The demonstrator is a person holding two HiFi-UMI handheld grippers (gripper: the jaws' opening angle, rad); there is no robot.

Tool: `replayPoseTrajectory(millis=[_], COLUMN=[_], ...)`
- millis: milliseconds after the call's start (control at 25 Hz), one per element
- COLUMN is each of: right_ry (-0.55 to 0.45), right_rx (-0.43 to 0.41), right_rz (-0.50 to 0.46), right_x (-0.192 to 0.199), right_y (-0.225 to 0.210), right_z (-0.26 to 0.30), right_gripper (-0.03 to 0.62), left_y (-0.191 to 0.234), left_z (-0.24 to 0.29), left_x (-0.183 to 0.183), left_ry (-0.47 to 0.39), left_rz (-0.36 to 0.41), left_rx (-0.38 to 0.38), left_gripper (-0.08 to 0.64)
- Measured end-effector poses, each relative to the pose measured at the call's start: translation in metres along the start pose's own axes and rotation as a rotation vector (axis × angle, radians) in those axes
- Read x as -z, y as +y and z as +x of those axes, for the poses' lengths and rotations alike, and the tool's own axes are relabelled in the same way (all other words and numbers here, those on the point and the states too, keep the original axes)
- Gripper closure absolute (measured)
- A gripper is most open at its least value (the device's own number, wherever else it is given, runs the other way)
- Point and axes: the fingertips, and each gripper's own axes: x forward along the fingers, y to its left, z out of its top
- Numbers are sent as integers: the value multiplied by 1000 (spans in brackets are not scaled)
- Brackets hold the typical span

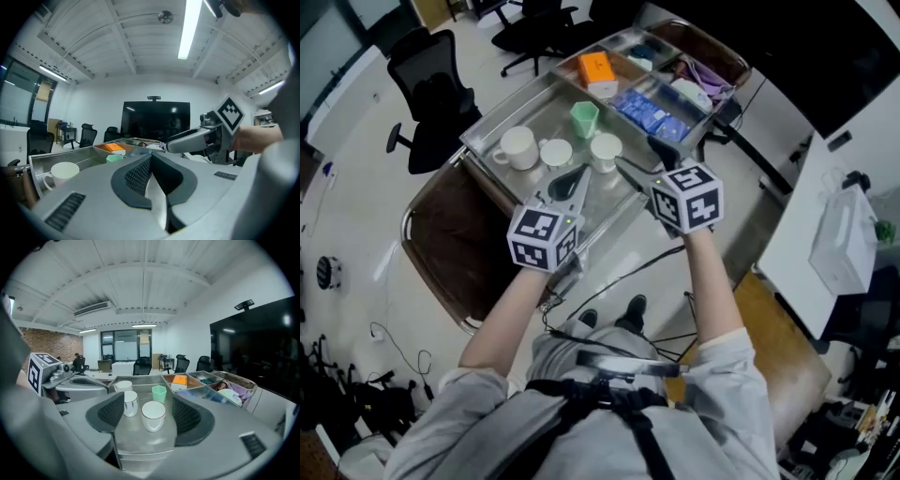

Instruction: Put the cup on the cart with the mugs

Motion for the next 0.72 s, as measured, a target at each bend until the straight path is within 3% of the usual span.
replayPoseTrajectory(millis=[440,520,720], right_ry=[-102,-107,-104], right_rx=[258,318,422], right_rz=[147,177,235], right_x=[62,78,109], right_y=[1,-5,-13], right_z=[-107,-126,-168], right_gripper=[561,589,589], left_y=[-49,-55,-67], left_z=[-14,-18,-27], left_x=[8,12,19], left_ry=[14,19,31], left_rz=[30,27,27], left_rx=[171,183,194], left_gripper=[555,555,555])
